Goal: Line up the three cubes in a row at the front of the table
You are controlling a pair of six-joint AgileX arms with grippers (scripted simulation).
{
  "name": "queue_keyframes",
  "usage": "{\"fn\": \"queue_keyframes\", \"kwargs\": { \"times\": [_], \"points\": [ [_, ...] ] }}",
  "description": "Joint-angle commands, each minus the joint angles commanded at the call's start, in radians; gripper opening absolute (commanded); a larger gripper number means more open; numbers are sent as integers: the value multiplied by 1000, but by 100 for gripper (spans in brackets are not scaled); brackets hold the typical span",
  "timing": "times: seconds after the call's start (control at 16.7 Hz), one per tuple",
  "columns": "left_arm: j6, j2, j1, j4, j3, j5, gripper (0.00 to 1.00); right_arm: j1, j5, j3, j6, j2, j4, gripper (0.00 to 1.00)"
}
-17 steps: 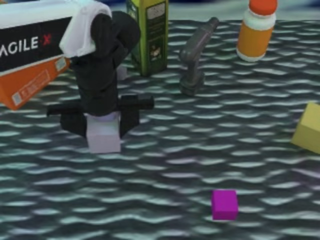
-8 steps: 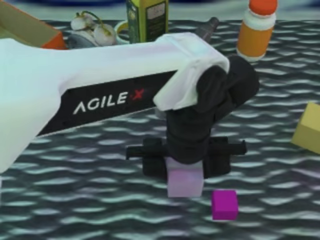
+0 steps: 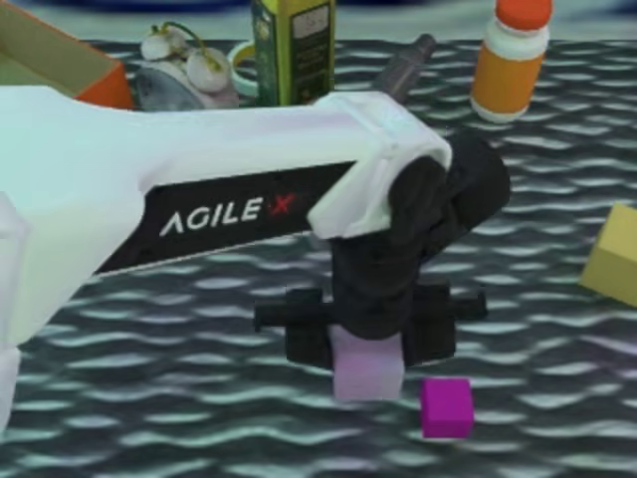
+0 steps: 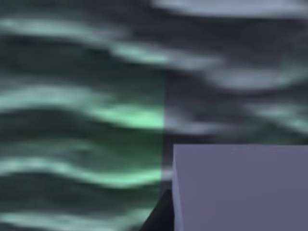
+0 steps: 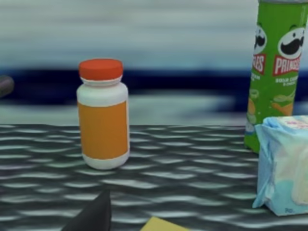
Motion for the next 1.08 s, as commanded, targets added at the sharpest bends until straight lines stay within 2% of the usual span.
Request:
{"fn": "queue_keyframes", "kwargs": {
  "times": [0.24,0.54,1.08],
  "points": [
    [1,41,-5,152,-101,1,0,0,0,0,0,0,0,100],
    [2,51,-8,177,-122,0,0,0,0,0,0,0,0,100],
    [2,51,-8,177,-122,0,68,0,0,0,0,0,0,100]
  ]
}}
